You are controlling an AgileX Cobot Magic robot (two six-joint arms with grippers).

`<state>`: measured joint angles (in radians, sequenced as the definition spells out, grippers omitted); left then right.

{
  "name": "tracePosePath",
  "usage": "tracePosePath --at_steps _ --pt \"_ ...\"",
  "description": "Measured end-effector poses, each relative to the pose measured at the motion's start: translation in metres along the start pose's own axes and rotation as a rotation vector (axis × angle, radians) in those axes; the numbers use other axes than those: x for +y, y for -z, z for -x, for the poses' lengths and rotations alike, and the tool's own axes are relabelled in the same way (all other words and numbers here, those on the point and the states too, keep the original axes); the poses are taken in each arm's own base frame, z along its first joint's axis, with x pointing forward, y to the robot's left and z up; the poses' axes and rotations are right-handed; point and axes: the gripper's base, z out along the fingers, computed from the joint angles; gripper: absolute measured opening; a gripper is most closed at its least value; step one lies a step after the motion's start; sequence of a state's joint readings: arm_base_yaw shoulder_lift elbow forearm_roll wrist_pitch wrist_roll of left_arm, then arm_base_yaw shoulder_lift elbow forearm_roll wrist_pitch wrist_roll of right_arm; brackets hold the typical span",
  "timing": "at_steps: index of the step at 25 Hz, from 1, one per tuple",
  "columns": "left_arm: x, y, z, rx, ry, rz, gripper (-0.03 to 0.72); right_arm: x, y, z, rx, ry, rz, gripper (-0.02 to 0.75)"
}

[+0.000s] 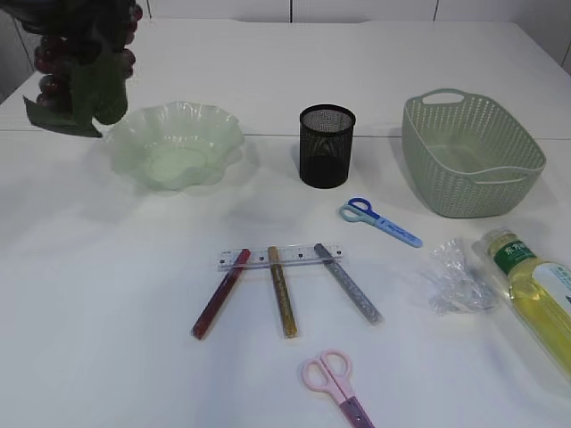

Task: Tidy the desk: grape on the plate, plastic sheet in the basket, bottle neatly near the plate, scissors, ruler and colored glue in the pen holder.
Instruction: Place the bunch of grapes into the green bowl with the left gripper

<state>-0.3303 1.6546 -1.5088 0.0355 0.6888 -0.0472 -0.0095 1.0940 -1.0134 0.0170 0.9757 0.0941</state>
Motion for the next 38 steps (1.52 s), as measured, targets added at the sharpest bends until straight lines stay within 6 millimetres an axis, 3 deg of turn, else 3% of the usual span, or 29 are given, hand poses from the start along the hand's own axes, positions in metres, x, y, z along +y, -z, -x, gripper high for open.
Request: tracePosePath --at_steps 8,13,21,27,30,35,38 --pt "0.002 -0.043 0.033 -0.059 -0.015 0.033 0.201 0.0 0.0 0.0 0.002 0.004 0.0 0.417" --pt "0.013 -0.082 0.044 -0.098 0.009 0.052 0.201 0.0 0.0 -0.002 0.019 0.011 -0.002 0.417" --pt "0.027 -0.16 0.027 -0.164 0.009 0.063 0.2 0.0 0.0 -0.002 0.027 0.012 -0.002 0.417" --pt "0.027 -0.195 0.012 -0.197 -0.009 0.057 0.206 0.0 0.0 -0.002 0.027 0.013 -0.002 0.417" --pt "0.027 -0.202 0.006 -0.173 -0.009 0.057 0.268 0.0 0.0 -0.002 0.027 0.015 -0.002 0.417" --pt "0.027 -0.204 0.003 -0.148 -0.008 0.059 0.486 0.0 0.0 -0.002 0.025 0.015 -0.002 0.417" --pt "0.027 -0.203 0.003 -0.136 -0.007 0.061 0.569 0.0 0.0 -0.002 0.021 0.015 -0.002 0.417"
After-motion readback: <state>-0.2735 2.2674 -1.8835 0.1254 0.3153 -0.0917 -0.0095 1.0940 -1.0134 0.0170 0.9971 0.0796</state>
